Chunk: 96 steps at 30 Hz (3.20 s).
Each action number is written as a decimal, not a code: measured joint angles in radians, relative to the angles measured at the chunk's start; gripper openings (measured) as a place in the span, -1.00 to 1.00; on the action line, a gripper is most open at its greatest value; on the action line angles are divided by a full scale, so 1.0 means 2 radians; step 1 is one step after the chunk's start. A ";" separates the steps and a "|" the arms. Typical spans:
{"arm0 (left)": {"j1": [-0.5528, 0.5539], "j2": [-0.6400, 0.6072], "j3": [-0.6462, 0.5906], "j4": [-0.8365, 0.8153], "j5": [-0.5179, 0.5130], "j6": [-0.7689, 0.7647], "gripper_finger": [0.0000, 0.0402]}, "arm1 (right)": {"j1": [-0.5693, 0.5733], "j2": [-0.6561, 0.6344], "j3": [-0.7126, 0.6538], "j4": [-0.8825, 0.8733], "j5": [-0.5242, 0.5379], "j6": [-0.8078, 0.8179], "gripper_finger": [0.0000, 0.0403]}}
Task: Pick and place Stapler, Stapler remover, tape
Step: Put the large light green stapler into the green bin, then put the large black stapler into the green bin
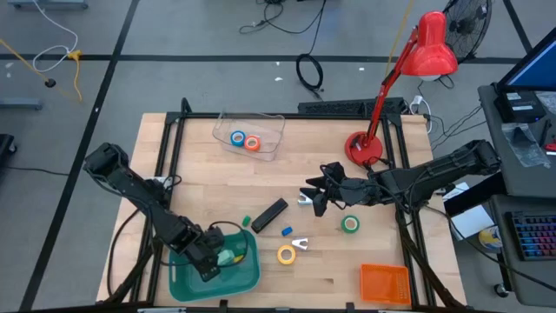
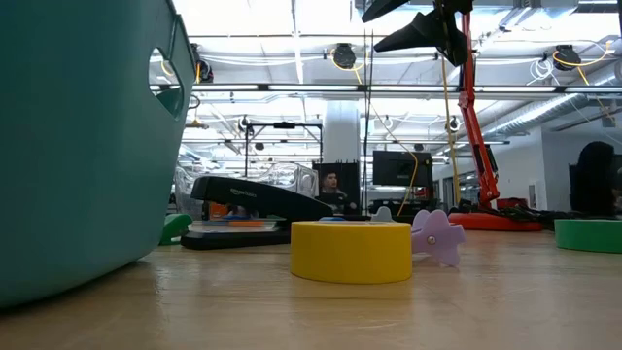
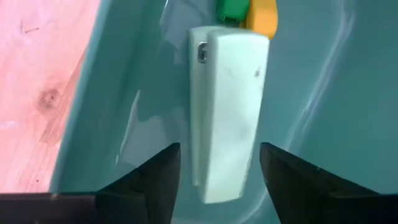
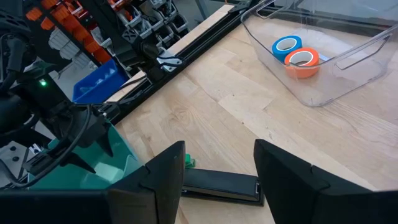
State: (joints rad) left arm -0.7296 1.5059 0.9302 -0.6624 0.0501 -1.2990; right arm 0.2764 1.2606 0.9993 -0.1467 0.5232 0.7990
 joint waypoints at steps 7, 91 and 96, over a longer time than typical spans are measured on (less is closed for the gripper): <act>0.002 -0.015 0.011 -0.007 -0.001 0.019 -0.23 | 0.000 0.000 0.000 0.000 0.000 0.000 -0.08; 0.301 0.215 0.287 -0.123 -0.051 0.376 -0.36 | 0.099 0.000 0.000 -0.142 0.032 0.125 -0.08; 0.308 0.143 0.316 -0.194 -0.073 0.310 -0.36 | 0.099 0.000 0.000 -0.143 0.010 0.096 -0.08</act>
State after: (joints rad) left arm -0.1140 1.7917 1.5628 -1.0511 -0.0949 -0.6790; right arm 0.4736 1.2610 0.9993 -0.4320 0.5428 0.9916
